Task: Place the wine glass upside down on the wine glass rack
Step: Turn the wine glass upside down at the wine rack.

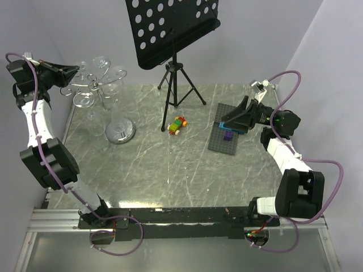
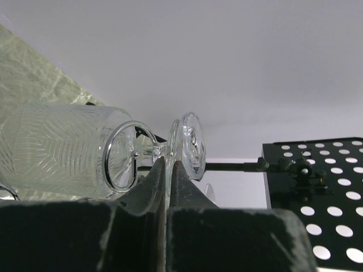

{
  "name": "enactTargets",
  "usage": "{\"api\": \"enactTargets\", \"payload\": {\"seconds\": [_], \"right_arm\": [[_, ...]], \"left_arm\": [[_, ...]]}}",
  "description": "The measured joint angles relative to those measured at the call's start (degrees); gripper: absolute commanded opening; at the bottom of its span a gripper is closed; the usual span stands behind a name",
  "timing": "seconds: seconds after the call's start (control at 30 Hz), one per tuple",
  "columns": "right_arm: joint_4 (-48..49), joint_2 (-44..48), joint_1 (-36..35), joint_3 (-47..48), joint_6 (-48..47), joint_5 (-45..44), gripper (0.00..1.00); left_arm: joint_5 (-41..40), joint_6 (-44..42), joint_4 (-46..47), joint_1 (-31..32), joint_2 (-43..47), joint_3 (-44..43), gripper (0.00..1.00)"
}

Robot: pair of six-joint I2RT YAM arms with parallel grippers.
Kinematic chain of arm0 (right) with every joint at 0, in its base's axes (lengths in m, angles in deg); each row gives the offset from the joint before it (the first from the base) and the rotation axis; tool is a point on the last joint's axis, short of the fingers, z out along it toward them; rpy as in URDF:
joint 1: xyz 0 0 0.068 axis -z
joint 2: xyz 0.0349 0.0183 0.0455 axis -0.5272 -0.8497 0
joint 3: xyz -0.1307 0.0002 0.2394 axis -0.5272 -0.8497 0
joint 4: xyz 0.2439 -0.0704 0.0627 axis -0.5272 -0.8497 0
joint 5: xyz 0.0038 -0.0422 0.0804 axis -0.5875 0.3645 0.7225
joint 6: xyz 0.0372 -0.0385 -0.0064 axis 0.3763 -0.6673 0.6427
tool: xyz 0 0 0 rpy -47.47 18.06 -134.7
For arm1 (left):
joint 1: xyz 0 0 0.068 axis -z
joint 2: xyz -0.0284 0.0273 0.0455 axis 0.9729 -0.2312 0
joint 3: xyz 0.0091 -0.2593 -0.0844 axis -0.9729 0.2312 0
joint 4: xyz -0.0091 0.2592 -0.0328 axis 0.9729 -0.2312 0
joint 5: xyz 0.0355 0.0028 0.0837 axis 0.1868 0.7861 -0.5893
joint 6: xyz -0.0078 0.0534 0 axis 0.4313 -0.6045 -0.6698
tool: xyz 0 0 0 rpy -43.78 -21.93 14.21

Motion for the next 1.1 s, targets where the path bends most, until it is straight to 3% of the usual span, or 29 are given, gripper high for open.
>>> {"api": "enactTargets", "payload": {"seconds": [0.67, 1.1], "right_arm": [[0.0, 0.1, 0.0, -1.0, -0.4, 0.0, 0.84], [0.0, 0.5, 0.0, -1.4, -0.8, 0.0, 0.84]], "left_arm": [[0.1, 4.7, 3.0, -1.7, 1.3, 3.3, 0.01], [1.0, 4.9, 0.9, -1.4, -1.9, -0.8, 0.01]]}}
